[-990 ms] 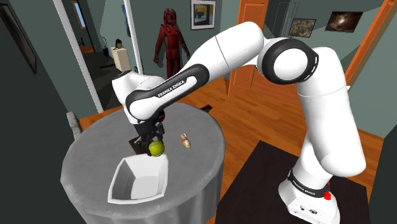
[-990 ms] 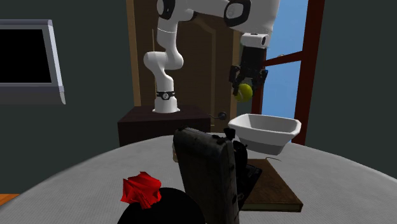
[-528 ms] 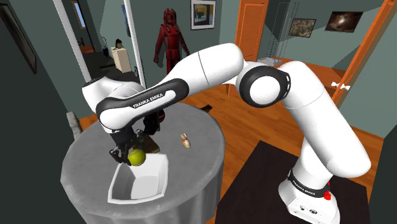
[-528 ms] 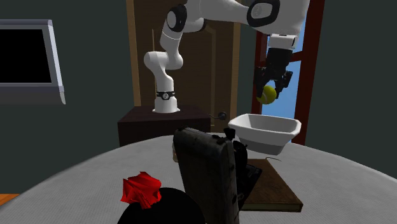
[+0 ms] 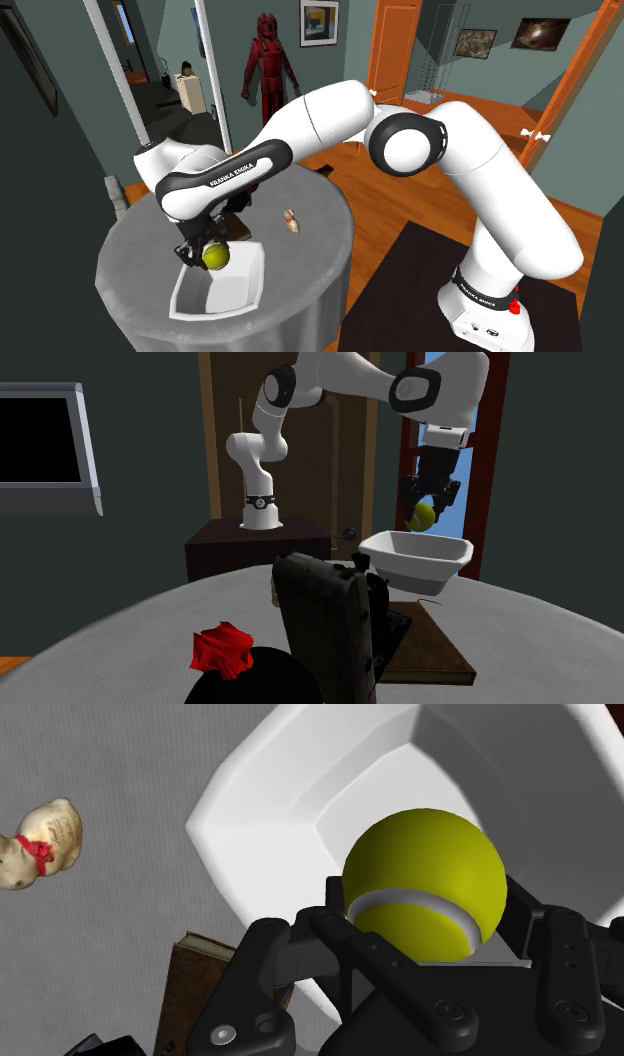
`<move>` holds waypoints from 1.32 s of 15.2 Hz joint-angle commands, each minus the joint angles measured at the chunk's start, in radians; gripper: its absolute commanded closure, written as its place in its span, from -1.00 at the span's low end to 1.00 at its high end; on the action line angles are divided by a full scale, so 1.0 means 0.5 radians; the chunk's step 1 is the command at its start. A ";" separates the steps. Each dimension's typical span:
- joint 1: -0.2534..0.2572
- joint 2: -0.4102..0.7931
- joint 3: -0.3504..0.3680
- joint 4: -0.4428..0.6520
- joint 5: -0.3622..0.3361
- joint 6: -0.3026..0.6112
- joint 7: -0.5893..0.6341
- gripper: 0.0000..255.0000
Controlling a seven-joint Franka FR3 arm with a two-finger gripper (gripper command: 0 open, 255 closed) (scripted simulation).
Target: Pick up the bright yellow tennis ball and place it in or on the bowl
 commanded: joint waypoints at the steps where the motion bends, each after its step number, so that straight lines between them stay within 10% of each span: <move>1: 0.003 0.028 -0.004 -0.006 -0.005 0.035 0.004 1.00; 12: 0.005 0.072 -0.010 -0.024 -0.014 0.096 0.008 1.00; 13: 0.005 0.072 -0.010 -0.024 -0.014 0.096 0.008 -1.00; 20: 0.016 0.056 -0.005 0.086 -0.005 -0.027 -0.002 -1.00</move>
